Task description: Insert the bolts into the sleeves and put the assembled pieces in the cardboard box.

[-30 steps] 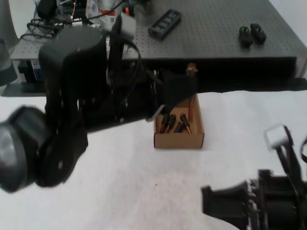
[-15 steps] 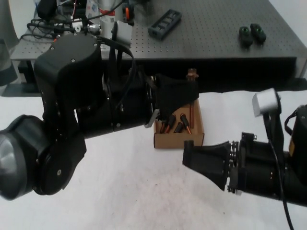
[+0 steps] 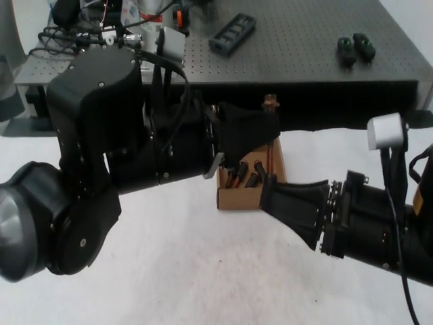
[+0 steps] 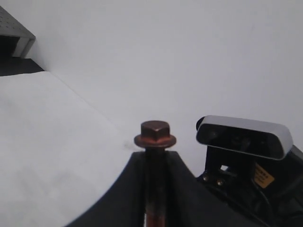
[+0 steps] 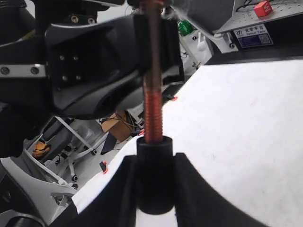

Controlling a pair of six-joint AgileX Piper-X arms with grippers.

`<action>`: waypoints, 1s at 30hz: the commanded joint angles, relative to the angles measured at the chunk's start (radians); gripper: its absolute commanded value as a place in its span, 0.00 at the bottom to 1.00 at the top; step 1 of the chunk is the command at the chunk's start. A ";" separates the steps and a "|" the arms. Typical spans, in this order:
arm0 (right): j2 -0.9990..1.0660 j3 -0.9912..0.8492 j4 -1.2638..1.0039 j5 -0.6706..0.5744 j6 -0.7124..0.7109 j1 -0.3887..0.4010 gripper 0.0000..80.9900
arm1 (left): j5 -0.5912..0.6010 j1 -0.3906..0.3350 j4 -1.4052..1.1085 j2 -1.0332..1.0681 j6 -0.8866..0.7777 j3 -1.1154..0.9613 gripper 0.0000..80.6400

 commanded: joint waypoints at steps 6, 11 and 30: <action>0.000 -0.015 -0.072 0.031 -0.032 -0.003 0.04 | 0.062 0.001 0.018 -0.005 -0.003 -0.005 0.02; 0.000 -0.015 -0.093 0.063 -0.043 -0.003 0.04 | 0.061 0.001 0.088 -0.005 0.055 -0.005 0.39; 0.646 -0.598 0.453 0.503 -0.501 -0.107 0.04 | -0.470 0.137 0.575 -0.295 0.328 0.173 0.00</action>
